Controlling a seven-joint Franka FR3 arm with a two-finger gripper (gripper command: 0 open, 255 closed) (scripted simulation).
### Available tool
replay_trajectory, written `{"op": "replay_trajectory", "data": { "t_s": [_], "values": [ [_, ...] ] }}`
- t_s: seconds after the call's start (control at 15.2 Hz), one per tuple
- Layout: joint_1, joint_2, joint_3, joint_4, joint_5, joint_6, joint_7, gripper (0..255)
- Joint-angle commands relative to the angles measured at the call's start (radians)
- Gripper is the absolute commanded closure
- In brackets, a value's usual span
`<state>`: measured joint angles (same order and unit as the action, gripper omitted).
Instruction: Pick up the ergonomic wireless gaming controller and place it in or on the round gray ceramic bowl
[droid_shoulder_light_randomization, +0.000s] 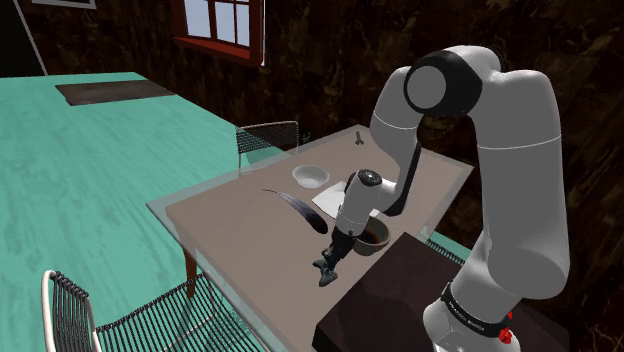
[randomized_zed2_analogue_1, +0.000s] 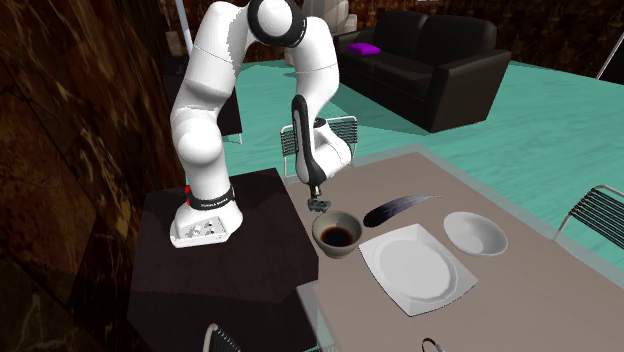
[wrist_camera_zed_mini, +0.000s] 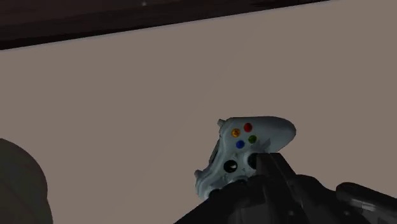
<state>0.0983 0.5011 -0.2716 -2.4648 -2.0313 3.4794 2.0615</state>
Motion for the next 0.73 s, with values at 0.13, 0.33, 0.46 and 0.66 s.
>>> {"op": "replay_trajectory", "data": {
  "t_s": [0.13,0.33,0.46,0.66],
  "values": [
    [0.014,0.066,-0.043,0.089,-0.030,0.050,0.012,0],
    [0.004,0.125,-0.052,0.158,-0.036,0.075,0.005,0],
    [-0.029,0.147,-0.017,0.163,-0.008,0.052,-0.029,0],
    [-0.082,0.181,0.040,0.171,0.032,0.014,-0.080,0]
  ]
}}
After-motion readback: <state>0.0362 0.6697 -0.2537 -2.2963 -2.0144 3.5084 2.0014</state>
